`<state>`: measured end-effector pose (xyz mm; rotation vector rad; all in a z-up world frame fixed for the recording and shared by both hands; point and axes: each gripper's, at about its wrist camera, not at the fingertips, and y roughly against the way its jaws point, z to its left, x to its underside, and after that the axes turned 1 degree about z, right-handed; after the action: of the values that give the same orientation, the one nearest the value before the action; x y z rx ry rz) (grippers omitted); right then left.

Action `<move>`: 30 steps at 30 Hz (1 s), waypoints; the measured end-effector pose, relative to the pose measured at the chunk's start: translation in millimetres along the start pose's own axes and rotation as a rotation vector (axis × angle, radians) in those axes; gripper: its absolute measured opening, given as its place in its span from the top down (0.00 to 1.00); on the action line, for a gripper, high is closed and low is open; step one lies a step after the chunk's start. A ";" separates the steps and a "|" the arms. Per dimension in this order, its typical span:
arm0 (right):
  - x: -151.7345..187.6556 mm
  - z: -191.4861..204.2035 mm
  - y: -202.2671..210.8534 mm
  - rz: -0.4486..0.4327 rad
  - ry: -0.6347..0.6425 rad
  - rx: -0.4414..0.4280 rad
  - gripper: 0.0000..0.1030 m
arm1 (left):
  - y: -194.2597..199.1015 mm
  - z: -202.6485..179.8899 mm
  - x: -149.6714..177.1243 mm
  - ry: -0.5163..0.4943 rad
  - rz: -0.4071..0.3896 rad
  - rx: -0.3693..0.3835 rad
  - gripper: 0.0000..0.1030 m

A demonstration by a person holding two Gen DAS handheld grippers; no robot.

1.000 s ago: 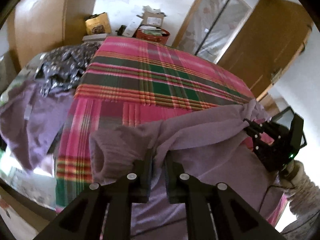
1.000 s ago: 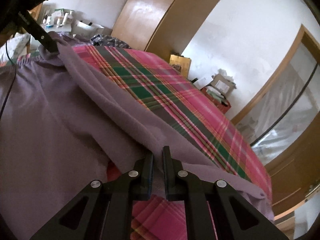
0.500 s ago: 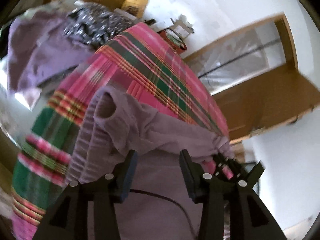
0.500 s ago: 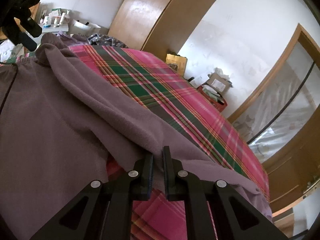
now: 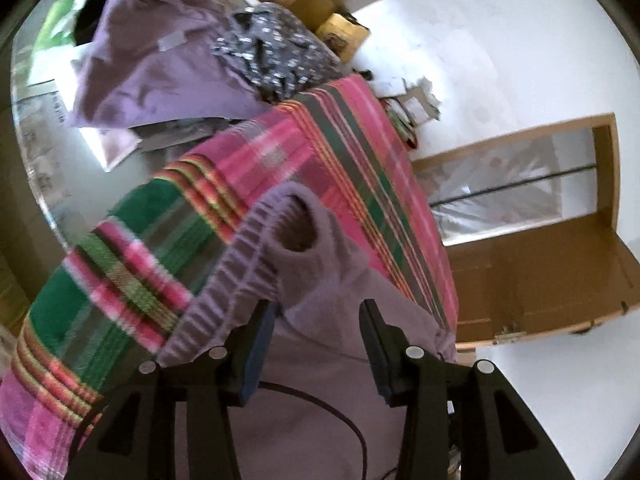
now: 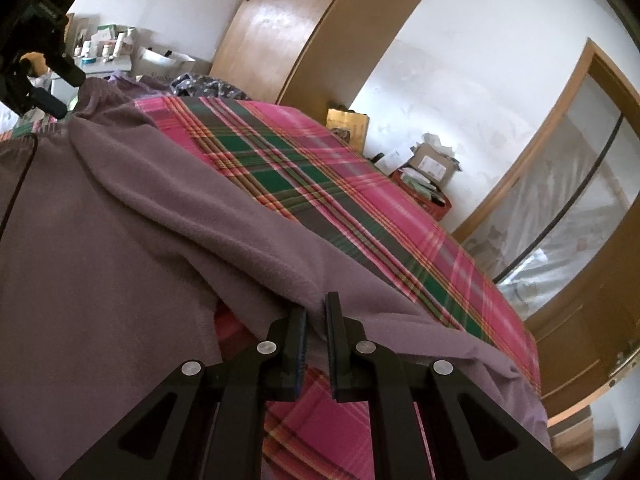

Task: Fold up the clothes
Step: 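Lift the waistband with the left gripper and fold it toward the right gripper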

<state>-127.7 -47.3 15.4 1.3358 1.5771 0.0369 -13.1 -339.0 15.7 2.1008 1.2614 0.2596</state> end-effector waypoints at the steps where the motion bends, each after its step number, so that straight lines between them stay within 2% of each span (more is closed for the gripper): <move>1: 0.0 0.1 0.3 -0.001 0.000 0.001 0.91 | 1.6 0.9 -0.8 -0.001 -0.012 -0.008 0.57; 4: 0.5 -0.1 1.4 -0.003 -0.006 0.002 0.91 | 5.5 0.9 -4.6 -0.018 -0.048 -0.029 0.56; 9: 1.3 0.2 2.8 -0.005 -0.015 0.004 0.91 | -8.8 6.0 -12.2 0.030 -0.013 -0.018 0.54; 15: 1.1 -0.3 3.0 -0.003 -0.017 0.000 0.91 | -12.7 7.4 -22.8 0.058 -0.051 -0.028 0.54; 18: 1.0 -1.1 2.8 -0.001 -0.018 -0.002 0.91 | -12.5 11.8 -22.4 0.082 -0.063 -0.024 0.62; 19: 1.1 -1.4 2.9 -0.001 -0.018 -0.003 0.91 | -11.9 13.1 -22.0 0.085 -0.064 -0.020 0.67; 22: 0.9 -1.2 1.9 0.004 -0.018 -0.005 0.91 | -9.4 14.5 -21.6 0.082 -0.057 -0.012 0.74; 30: 1.6 1.0 0.6 0.010 -0.012 0.002 0.91 | -13.7 17.1 -16.8 0.119 -0.002 -0.016 0.73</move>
<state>-126.4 -46.5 14.2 1.3430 1.5613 0.0333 -23.2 -356.4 -3.2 2.0971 1.3254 0.3974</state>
